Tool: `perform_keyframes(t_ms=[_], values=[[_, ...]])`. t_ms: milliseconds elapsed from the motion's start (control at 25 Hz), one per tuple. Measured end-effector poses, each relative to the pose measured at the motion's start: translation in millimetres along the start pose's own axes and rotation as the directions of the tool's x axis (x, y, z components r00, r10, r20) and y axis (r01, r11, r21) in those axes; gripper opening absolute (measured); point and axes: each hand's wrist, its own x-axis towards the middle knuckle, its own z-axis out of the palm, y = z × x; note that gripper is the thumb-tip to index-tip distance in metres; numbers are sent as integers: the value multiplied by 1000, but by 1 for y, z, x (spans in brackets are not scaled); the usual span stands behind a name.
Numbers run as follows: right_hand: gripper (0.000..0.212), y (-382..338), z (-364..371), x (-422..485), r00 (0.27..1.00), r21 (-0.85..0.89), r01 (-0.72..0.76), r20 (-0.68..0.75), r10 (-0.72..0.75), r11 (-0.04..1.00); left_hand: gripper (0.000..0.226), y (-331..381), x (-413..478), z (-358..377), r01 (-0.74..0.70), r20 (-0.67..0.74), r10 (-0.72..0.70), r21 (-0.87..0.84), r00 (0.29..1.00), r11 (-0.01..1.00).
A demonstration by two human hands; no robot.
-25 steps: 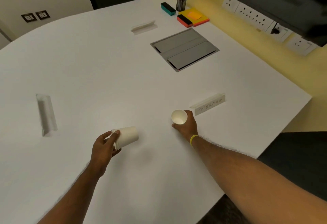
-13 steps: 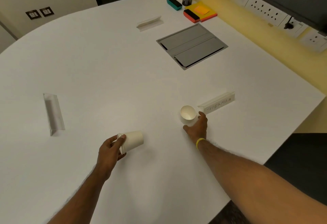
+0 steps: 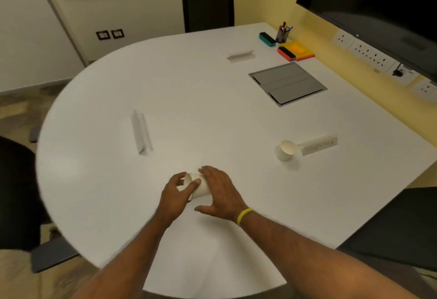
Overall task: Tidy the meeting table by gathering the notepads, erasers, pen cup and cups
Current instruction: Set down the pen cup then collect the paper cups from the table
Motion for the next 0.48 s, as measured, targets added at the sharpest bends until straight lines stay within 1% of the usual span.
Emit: perform_keyframes(t_ms=[40, 120, 240, 480], values=[[93, -28, 11, 5, 1000, -17, 28, 6, -28, 999, 52, -2, -10, -18, -19, 9, 19, -1, 1000, 1000], [83, -72, 25, 15, 999, -20, 37, -21, -38, 999, 51, -3, -25, -51, -44, 6, 44, -14, 999, 999], [69, -118, 36, 25, 999, -24, 41, -5, -41, 999, 52, -7, -41, -102, -62, 2, 62, -33, 998, 998], [62, -164, 53, 40, 994, -86, 95, 60, -90, 992, 51, -9, -53, -165, -78, 8, 78, -36, 997, 996]])
